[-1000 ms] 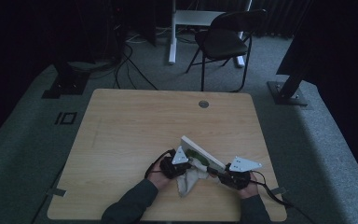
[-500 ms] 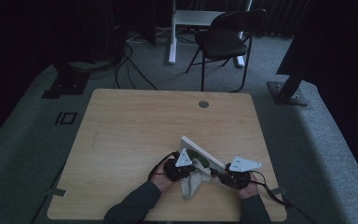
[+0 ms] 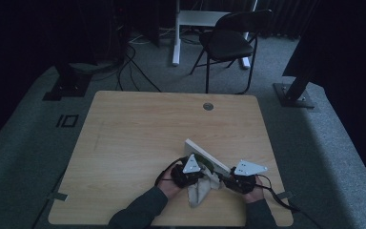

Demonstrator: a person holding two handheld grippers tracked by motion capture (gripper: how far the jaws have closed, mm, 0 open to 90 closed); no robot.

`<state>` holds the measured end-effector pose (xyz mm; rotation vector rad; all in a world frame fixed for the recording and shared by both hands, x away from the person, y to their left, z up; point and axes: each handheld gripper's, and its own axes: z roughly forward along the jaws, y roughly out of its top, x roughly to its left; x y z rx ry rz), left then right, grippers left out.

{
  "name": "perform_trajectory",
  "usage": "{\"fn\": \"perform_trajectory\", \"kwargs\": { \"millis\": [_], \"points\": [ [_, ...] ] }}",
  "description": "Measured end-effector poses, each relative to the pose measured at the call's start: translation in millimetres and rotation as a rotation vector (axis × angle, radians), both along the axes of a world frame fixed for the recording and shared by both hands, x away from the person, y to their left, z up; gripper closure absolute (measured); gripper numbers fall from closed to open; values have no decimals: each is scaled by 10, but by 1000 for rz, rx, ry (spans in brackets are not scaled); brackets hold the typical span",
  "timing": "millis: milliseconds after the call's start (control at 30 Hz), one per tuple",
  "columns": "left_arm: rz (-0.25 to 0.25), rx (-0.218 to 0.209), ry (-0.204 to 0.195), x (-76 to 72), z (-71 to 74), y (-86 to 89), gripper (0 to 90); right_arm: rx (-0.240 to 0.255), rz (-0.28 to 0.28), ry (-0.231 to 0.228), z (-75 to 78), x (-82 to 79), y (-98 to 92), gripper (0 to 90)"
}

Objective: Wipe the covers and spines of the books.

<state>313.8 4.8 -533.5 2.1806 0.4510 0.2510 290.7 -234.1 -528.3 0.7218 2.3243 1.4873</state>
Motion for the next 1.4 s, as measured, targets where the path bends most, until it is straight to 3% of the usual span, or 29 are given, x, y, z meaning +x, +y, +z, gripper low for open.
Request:
{"fn": "perform_trajectory", "kwargs": {
  "millis": [533, 1033, 1400],
  "points": [
    [-58, 10, -12, -107, 6, -186, 860, 0, -2, -1, -1, 1, 1, 764],
    [-77, 13, -10, -146, 5, -255, 861, 0, -4, 0, -1, 1, 1, 766],
    [-139, 16, -21, -226, 37, -430, 861, 0, -5, 1, -3, 4, 3, 774]
  ]
}}
